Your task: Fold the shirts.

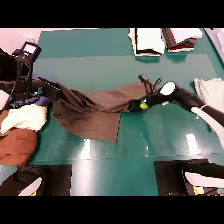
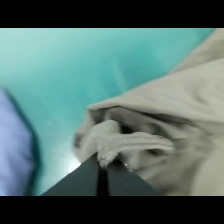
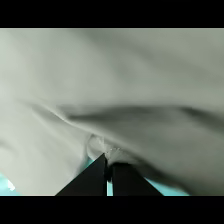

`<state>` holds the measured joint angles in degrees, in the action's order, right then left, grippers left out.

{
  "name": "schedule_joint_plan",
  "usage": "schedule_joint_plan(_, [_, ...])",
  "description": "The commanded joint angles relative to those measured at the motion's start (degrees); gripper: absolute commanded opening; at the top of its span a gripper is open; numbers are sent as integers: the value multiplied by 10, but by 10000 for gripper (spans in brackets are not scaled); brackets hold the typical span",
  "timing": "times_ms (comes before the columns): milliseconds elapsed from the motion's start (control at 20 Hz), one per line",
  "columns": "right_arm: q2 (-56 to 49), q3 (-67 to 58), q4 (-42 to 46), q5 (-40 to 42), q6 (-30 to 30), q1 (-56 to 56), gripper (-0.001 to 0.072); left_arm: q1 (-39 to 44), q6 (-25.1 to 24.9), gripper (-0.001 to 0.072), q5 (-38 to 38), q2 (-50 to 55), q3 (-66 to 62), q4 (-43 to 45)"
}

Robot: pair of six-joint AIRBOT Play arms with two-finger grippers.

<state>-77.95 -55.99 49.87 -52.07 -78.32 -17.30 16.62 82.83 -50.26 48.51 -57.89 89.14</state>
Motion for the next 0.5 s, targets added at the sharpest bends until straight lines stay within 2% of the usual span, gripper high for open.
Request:
schedule_joint_plan(0, [59,-92,58,-32,3,33,16,0,62,27,-4,0,-34,113])
schedule_joint_plan(150, [144,-191,73,-72,3,108,16,0,78,27,-3,0,-117,158])
schedule_joint_plan(350, [243,-318,73,-142,3,231,16,0,78,26,-5,-8,-270,156])
schedule_joint_plan(450, [285,-367,73,-172,3,291,16,0,78,27,-30,-9,-363,150])
